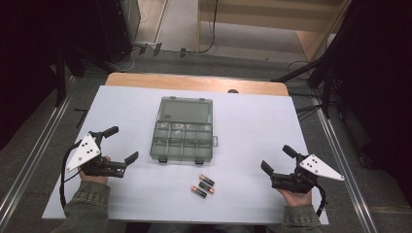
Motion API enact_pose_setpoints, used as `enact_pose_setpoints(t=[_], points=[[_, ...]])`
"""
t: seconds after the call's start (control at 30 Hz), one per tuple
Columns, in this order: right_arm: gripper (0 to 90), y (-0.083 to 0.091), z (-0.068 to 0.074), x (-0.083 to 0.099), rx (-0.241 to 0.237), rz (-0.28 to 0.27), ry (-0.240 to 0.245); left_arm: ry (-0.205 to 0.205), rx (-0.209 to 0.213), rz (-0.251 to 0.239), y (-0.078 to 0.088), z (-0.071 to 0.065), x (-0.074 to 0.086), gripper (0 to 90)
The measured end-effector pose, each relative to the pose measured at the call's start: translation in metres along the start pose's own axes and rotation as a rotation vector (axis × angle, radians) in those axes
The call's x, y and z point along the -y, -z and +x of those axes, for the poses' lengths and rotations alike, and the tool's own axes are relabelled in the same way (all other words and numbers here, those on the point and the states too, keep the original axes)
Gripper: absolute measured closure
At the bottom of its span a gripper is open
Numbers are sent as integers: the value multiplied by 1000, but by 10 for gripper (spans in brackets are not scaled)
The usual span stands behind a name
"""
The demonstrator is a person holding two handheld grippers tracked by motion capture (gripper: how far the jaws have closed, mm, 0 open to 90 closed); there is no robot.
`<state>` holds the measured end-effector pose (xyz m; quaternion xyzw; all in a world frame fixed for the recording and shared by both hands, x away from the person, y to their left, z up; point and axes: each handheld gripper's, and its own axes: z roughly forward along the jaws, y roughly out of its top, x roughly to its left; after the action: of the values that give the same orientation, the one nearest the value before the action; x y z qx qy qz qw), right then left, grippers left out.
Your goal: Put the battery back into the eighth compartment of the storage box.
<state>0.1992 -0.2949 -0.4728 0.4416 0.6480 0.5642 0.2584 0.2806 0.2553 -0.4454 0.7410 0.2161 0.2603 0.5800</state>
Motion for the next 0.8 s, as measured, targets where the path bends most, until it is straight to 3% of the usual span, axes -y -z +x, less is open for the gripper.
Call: enact_pose_setpoints(t=[0.2, 0.67, 0.8], points=[[0, 4, -1, -1, 9, 0, -8, 34, 3, -13, 1, 2, 0, 0], [0, 5, 1, -2, -3, 26, 7, 38, 7, -17, 2, 3, 0, 0], [0, 2, 3, -3, -2, 78, 9, 37, 5, -13, 2, 2, 0, 0]])
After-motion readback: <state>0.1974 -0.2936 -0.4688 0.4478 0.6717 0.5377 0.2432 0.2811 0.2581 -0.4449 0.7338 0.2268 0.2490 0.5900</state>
